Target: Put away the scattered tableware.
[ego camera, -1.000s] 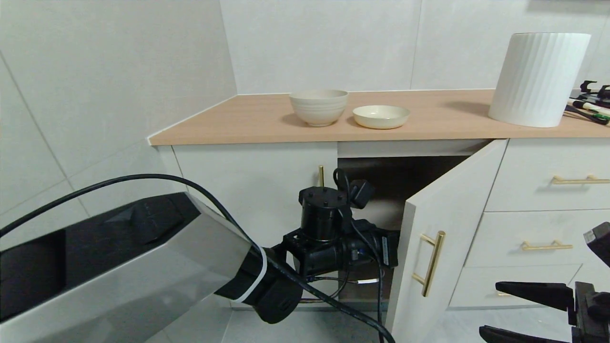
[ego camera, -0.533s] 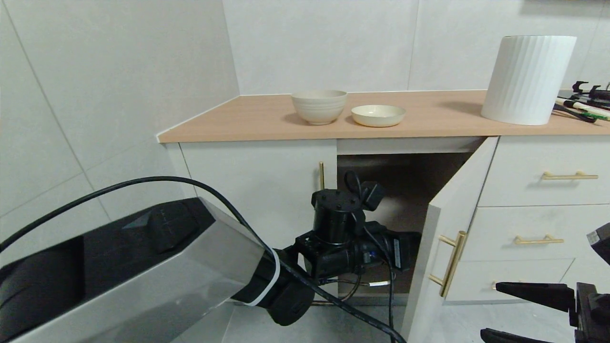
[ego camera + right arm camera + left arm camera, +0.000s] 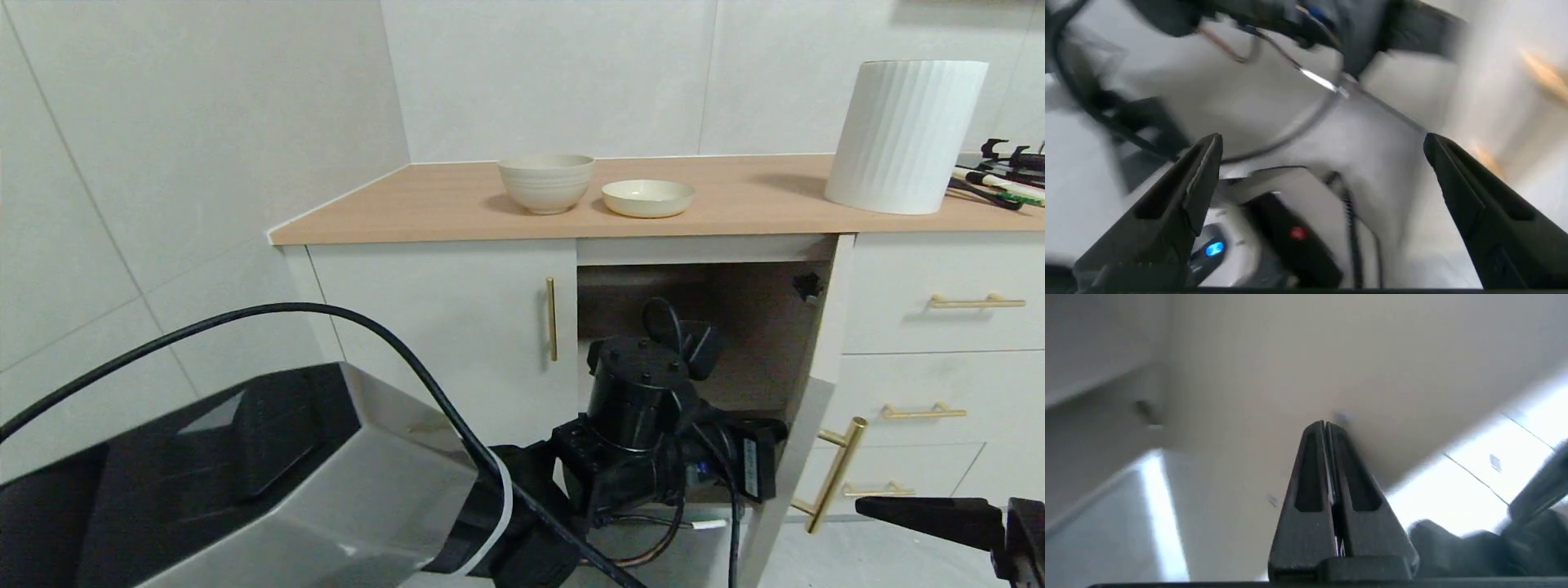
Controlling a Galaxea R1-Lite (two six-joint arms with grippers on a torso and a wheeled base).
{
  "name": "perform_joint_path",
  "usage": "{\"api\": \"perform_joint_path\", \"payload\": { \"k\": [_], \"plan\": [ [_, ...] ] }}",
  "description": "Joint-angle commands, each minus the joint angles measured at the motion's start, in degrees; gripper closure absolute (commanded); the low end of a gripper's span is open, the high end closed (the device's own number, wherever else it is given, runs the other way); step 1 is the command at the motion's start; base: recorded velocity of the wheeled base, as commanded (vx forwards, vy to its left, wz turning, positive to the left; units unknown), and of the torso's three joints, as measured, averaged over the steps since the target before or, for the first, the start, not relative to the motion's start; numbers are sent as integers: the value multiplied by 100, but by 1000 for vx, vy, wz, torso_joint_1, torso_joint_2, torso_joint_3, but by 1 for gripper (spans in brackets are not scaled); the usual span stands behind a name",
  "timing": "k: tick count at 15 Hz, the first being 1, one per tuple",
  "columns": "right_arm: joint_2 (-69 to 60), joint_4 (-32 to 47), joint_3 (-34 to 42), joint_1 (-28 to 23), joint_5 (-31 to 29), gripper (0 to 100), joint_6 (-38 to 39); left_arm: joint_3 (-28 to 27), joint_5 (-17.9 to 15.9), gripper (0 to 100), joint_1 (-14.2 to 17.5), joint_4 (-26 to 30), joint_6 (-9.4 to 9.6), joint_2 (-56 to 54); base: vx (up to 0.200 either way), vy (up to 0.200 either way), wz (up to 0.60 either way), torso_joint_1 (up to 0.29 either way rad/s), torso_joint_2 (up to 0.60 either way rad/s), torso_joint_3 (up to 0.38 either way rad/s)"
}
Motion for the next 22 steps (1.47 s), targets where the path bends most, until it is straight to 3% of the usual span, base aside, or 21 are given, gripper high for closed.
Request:
{"api": "perform_joint_path", "payload": {
  "k": [1, 3, 4, 7, 10, 11, 12, 14, 16, 17, 18, 19, 21, 22],
  "plan": [
    [-797, 285, -105, 359, 466, 0, 30, 333, -219, 100, -644, 50, -58, -640, 0, 0, 0, 0, 0, 0],
    [-1228, 1155, -500, 350, 1038, 0, 30, 1027, -1230, 100, -820, 6, -225, -1264, 0, 0, 0, 0, 0, 0],
    [-1254, 1251, -544, 332, 1055, 0, 30, 1107, -1335, 100, -767, -2, -225, -1308, 0, 0, 0, 0, 0, 0],
    [-1114, 1260, -562, 315, 1011, 0, 38, 1423, -984, 100, -64, -187, -190, -1369, 0, 0, 0, 0, 0, 0],
    [-586, 1260, -790, 51, 422, 0, 162, 2091, -808, 100, 762, -292, -110, -1923, 0, 0, 0, 0, 0, 0],
    [-455, 1260, -852, 34, 255, 0, 179, 2249, -799, 100, 938, -284, -49, -2108, 0, 0, 0, 0, 0, 0],
    [-209, 1260, -949, 25, -140, 0, 179, 2662, -799, 100, 1368, -266, 180, -2547, 0, 0, 0, 0, 0, 0],
    [81, 1278, -1204, 25, -571, 0, 170, 3110, -729, 100, 1878, -134, 373, -3162, 0, 0, 0, 0, 0, 0],
    [468, 1278, -1678, 25, -588, 0, 162, 3383, -720, 100, 2458, 455, 408, -3980, 0, 0, 0, 0, 0, 0],
    [582, 1287, -1863, 25, -597, 0, 162, 3409, -720, 100, 2590, 736, 426, -4217, 0, 0, 0, 0, 0, 0],
    [934, 1287, -2276, 7, -624, 0, 162, 3392, -720, 100, 2933, 1457, 426, -4815, 0, 0, 0, 0, 0, 0],
    [1127, 1295, -2513, -37, -641, 0, 162, 3357, -720, 0, 3091, 1878, 426, -5140, 0, 0, 0, 0, 0, 0],
    [1514, 1313, -2847, -142, -791, 0, 162, 3181, -720, 0, 3328, 2423, 470, -5588, 0, 0, 0, 0, 0, 0],
    [1769, 1489, -3084, -151, -1186, 0, 153, 2961, -720, 0, 3495, 2959, 496, -5940, 0, 0, 0, 0, 0, 0]
  ]
}}
